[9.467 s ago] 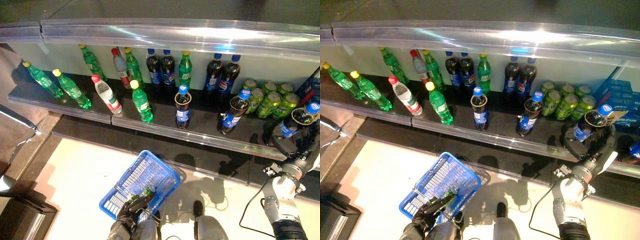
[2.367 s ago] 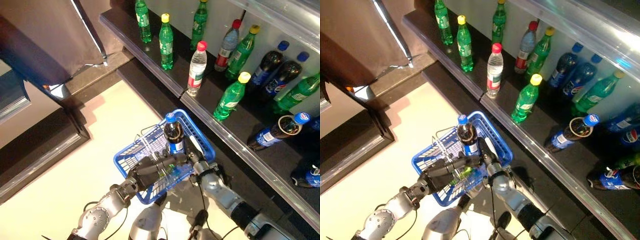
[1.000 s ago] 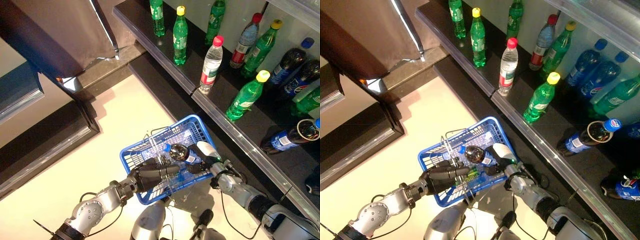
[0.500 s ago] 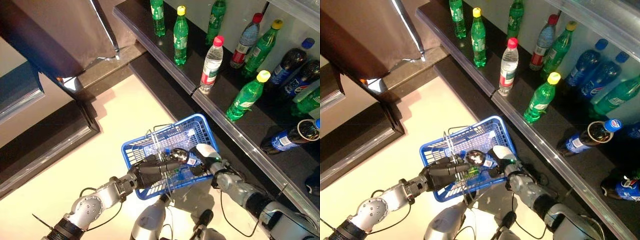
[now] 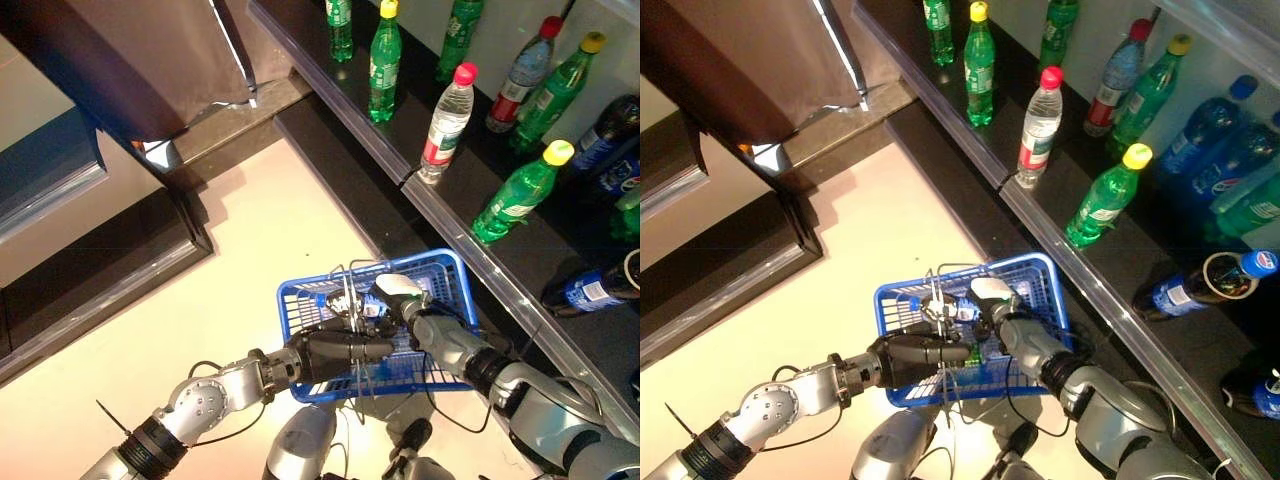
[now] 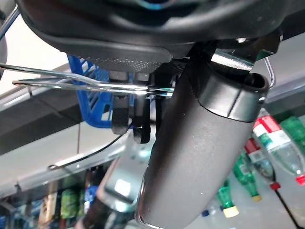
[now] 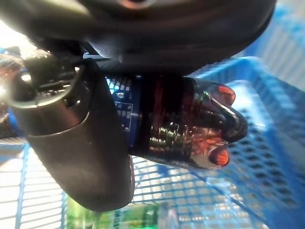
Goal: Pick up the drink and place into the basket.
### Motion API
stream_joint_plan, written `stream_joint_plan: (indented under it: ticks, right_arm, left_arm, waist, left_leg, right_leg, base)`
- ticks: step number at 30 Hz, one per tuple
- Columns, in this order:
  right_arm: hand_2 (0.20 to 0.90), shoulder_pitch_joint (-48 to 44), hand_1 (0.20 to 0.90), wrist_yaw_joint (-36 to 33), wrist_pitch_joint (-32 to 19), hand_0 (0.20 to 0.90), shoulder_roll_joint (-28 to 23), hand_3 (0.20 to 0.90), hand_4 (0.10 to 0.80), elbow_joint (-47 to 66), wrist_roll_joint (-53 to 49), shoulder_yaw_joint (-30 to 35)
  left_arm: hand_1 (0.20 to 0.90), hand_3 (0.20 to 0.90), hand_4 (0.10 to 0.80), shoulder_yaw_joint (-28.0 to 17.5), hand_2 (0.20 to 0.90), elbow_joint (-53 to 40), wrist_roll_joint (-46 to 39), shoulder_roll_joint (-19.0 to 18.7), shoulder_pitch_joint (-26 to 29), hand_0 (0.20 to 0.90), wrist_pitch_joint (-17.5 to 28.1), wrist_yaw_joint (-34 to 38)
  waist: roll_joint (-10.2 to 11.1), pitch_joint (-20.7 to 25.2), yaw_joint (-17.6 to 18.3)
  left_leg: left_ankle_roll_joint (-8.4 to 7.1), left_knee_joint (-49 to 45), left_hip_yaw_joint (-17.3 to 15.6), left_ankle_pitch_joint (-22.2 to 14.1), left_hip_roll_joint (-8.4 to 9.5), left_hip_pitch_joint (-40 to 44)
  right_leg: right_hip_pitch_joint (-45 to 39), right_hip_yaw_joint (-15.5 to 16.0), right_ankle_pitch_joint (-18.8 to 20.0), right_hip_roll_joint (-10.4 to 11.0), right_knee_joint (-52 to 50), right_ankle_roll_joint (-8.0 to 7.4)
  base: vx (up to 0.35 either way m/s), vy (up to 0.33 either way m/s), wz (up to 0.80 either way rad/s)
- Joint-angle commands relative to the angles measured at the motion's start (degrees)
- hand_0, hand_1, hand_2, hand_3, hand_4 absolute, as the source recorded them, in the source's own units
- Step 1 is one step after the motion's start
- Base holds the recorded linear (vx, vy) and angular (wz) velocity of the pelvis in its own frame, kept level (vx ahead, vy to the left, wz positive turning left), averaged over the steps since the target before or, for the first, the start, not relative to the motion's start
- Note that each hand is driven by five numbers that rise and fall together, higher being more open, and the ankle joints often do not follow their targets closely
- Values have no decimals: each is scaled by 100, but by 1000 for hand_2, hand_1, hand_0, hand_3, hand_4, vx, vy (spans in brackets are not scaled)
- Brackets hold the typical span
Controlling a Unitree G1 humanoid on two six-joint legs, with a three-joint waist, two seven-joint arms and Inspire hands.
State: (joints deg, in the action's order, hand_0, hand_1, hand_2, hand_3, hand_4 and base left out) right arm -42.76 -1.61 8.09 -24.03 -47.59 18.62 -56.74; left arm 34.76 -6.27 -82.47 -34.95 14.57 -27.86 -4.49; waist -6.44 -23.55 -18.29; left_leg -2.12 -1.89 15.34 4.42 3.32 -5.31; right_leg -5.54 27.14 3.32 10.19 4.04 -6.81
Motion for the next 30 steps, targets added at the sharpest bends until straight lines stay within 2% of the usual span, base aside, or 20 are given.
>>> stream_joint_plan:
  ticks: [1,9,13,17,23,24,25,26,27,30]
  right_arm:
    - [300,-1262,300,26,-292,300,423,200,100,-129,103,-329]
    - [300,-1390,300,708,-26,300,517,200,100,-696,415,-492]
    - [300,-1243,300,1150,379,300,582,200,100,-1102,816,-520]
    - [300,-1099,300,1200,569,300,529,200,100,-1386,937,-527]
    - [300,-1086,300,743,563,300,484,200,100,-1600,821,-356]
    - [342,-1095,342,700,558,342,472,249,149,-1602,815,-332]
    - [613,-1095,613,686,555,613,469,565,465,-1599,815,-320]
    - [844,-1094,844,655,547,844,456,834,734,-1592,802,-293]
    - [900,-1095,900,604,552,900,443,900,800,-1585,764,-264]
    - [900,-1122,900,532,543,900,409,900,800,-1544,650,-182]
  left_arm:
    - [300,200,100,245,300,-1197,-1128,721,842,300,302,-978]
    - [300,200,100,537,300,-946,-1091,883,1290,300,842,-902]
    - [300,200,100,535,300,-848,-1006,938,1418,300,973,-841]
    - [300,200,100,513,300,-781,-968,927,1476,300,1010,-921]
    - [300,200,100,458,300,-702,-874,1020,1455,300,1009,-963]
    - [300,200,100,452,300,-688,-866,1031,1448,300,1024,-969]
    - [300,200,100,448,300,-683,-859,1045,1444,300,1027,-963]
    - [300,200,100,436,300,-678,-854,1070,1435,300,1034,-939]
    - [300,200,100,425,300,-682,-869,1086,1430,300,1052,-898]
    - [300,200,100,382,300,-682,-920,1113,1426,300,1063,-852]
  waist:
    - [57,296,-3]
    - [34,128,85]
    - [38,64,94]
    - [44,10,98]
    - [58,-60,140]
    - [60,-60,147]
    - [62,-59,154]
    - [66,-55,167]
    - [71,-51,181]
    - [88,-41,213]
  left_leg:
    - [165,-370,-391,-219,162,-393]
    - [208,-343,-462,-178,196,-485]
    - [233,-305,-508,-168,190,-520]
    - [243,-267,-537,-162,181,-535]
    - [241,-210,-573,-132,166,-537]
    - [239,-200,-583,-128,161,-531]
    - [239,-192,-587,-127,158,-526]
    - [238,-176,-596,-125,153,-514]
    - [237,-158,-607,-123,147,-503]
    - [237,-128,-634,-119,136,-482]
  right_leg:
    - [401,-493,-359,362,-1037,-11]
    - [566,-533,-291,398,-1056,-15]
    - [632,-528,-270,409,-1048,-26]
    - [680,-513,-256,410,-1047,-30]
    - [748,-527,-221,383,-1046,-27]
    - [752,-531,-219,380,-1046,-26]
    - [754,-535,-219,376,-1044,-25]
    - [754,-544,-220,368,-1040,-22]
    - [755,-552,-219,359,-1032,-21]
    - [774,-583,-213,350,-1030,-21]
  base:
    - [-11,41,12]
    - [-12,35,3]
    - [-35,3,2]
    - [-19,-4,0]
    - [-17,-2,0]
    - [0,0,0]
    - [0,0,0]
    - [0,0,0]
    - [0,0,0]
    - [0,0,0]
